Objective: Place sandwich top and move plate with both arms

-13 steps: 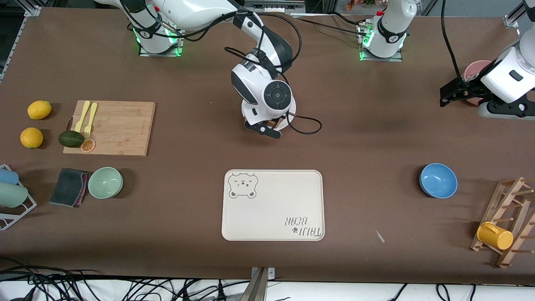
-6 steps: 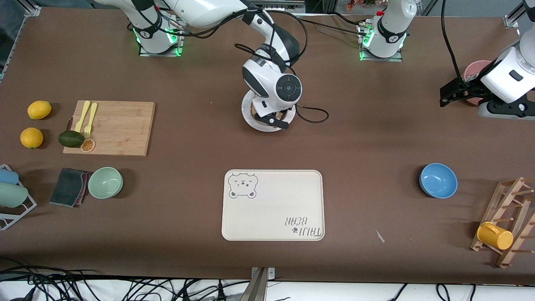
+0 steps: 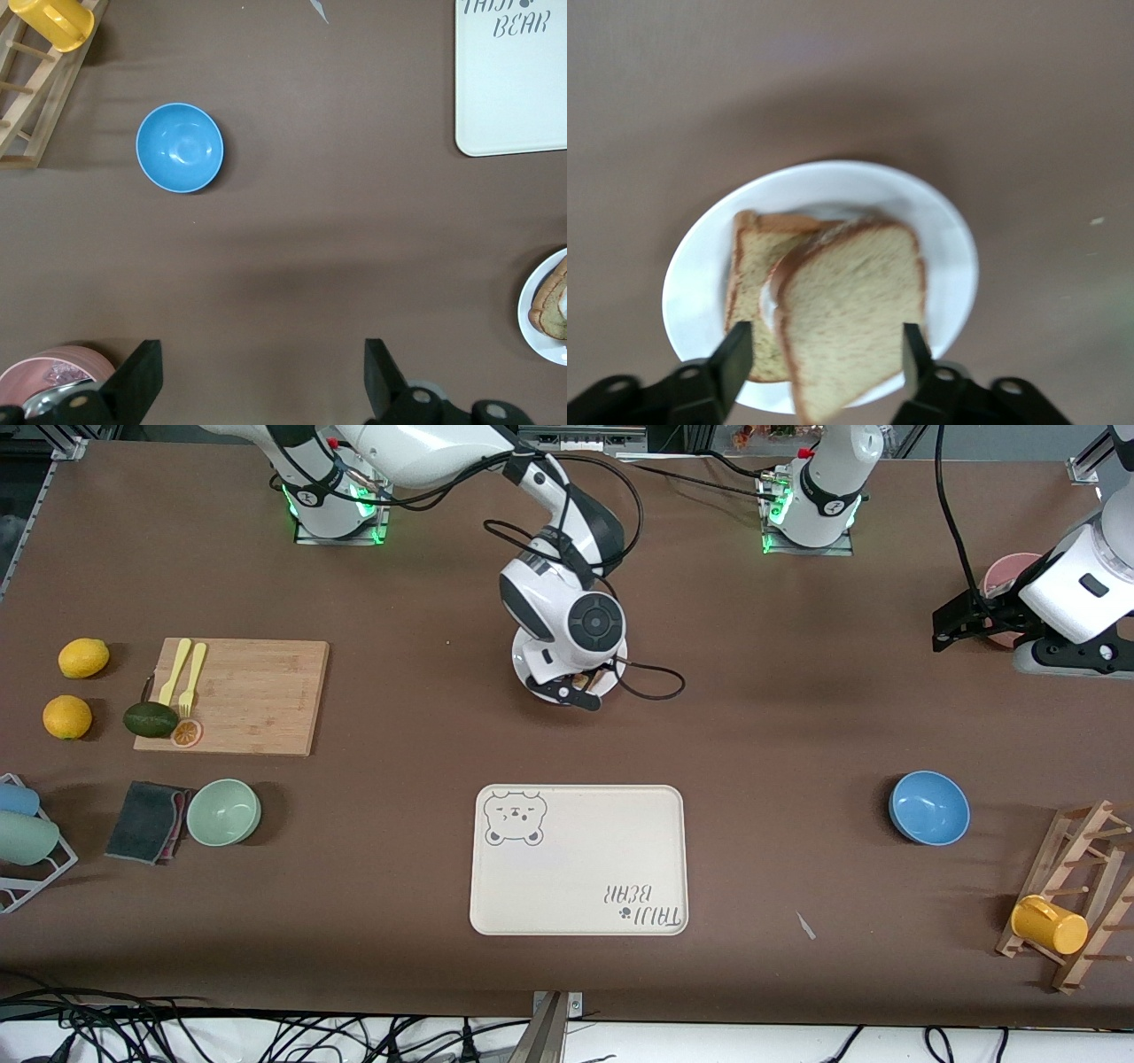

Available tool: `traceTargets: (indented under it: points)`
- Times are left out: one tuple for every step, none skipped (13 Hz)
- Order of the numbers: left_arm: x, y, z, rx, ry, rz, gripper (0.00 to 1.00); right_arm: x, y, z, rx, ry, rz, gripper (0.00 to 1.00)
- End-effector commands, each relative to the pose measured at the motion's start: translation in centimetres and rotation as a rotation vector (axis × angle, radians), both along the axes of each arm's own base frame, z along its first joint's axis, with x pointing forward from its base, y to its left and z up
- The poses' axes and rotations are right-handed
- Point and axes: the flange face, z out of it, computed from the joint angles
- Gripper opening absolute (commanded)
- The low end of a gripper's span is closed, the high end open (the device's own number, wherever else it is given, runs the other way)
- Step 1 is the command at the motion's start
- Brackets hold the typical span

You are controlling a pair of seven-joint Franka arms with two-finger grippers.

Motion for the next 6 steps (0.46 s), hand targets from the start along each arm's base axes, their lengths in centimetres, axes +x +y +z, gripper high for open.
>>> traceTargets:
  points:
    - [0.1, 0.0, 0.6, 0.016, 0.001, 0.006, 1.0, 3.2, -5.0, 7.8, -0.001, -0.054, -0.021, 1.0]
    - [0.1, 0.0, 0.6, 0.016, 0.001, 0.006, 1.0, 5.0, -7.0, 9.7, 0.004, -0.095, -0.052, 1.0]
    - [0.1, 0.0, 0.6, 0.016, 0.001, 0.006, 1.0, 6.6, -9.1, 11.1, 0.015, -0.118, -0.044, 1.0]
    - [0.1, 0.0, 0.6, 0.016, 0.001, 0.006, 1.0, 8.1, -11.4, 12.5, 0.025, -0.143, -0.012, 1.0]
    - [0.1, 0.0, 0.6, 0.016, 0.001, 0.006, 1.0, 9.5, -13.5, 13.1, 0.026, -0.154, 0.01, 1.0]
    - [0.1, -0.1, 0.6, 0.016, 0.001, 0.006, 1.0, 10.6, -15.5, 13.8, 0.026, -0.169, 0.018, 1.0]
